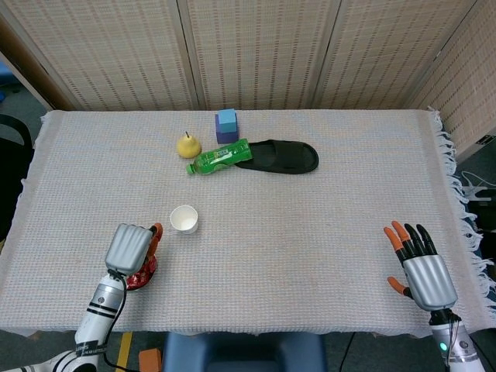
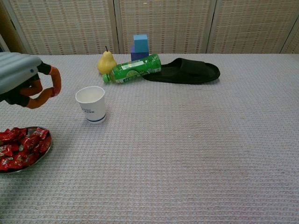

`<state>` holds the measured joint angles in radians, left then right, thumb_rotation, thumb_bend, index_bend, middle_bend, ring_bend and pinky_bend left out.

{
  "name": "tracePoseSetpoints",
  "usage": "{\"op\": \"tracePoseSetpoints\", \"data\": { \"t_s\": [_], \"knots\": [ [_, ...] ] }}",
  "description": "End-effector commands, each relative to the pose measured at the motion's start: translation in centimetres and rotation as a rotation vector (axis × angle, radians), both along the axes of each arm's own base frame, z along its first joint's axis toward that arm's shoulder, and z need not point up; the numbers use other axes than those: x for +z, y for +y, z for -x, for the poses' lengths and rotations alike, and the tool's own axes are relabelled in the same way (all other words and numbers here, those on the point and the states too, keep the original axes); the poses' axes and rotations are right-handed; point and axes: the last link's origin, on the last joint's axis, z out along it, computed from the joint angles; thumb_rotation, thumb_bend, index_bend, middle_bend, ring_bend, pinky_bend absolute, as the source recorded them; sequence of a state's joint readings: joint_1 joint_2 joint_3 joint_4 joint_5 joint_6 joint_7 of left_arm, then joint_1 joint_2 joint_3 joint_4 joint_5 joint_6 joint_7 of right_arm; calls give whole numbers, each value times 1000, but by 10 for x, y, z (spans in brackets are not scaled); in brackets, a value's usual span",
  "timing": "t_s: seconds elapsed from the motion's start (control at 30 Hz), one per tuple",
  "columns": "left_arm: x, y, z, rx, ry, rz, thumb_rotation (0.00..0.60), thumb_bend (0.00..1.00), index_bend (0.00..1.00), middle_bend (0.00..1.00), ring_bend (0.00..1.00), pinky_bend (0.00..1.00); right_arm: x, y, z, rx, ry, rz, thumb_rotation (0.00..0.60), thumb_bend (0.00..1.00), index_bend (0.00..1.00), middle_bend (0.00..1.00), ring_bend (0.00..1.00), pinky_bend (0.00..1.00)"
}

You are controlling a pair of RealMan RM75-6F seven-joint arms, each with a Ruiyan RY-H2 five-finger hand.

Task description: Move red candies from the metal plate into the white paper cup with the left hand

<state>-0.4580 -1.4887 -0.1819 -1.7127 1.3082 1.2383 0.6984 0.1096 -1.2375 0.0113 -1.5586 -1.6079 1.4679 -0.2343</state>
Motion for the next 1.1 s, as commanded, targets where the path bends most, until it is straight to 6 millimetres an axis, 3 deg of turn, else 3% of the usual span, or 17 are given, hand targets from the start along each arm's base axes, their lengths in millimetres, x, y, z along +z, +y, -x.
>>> {"op": "tracePoseSetpoints", "data": {
  "t_s": [0.03,0.23,0.4,0.73,0.97,1.1],
  "knots": [
    [-10,14,-22,-30,2,20,600,594,640,1000,1000,1000,0,-4,2,-14,3,1,600,59,0,0,0,0],
    [-25,39,-41,-52,25,28,600,594,640,1000,1000,1000,2,-10,7,-47,3,10,600,59,0,0,0,0],
    [-37,48,-51,-61,36,58,600,591,640,1000,1000,1000,4,-13,9,-65,5,17,600,60,0,0,0,0],
    [-45,64,-41,-27,74,55,600,591,633,1000,1000,1000,4,-14,10,-80,9,7,600,60,0,0,0,0],
    [-43,65,-34,-8,77,69,600,582,494,1000,1000,1000,3,-14,10,-82,13,7,600,59,0,0,0,0],
    [-43,64,-34,-9,71,71,600,526,422,1000,1000,1000,3,-14,10,-84,14,4,600,59,0,0,0,0]
  ]
}}
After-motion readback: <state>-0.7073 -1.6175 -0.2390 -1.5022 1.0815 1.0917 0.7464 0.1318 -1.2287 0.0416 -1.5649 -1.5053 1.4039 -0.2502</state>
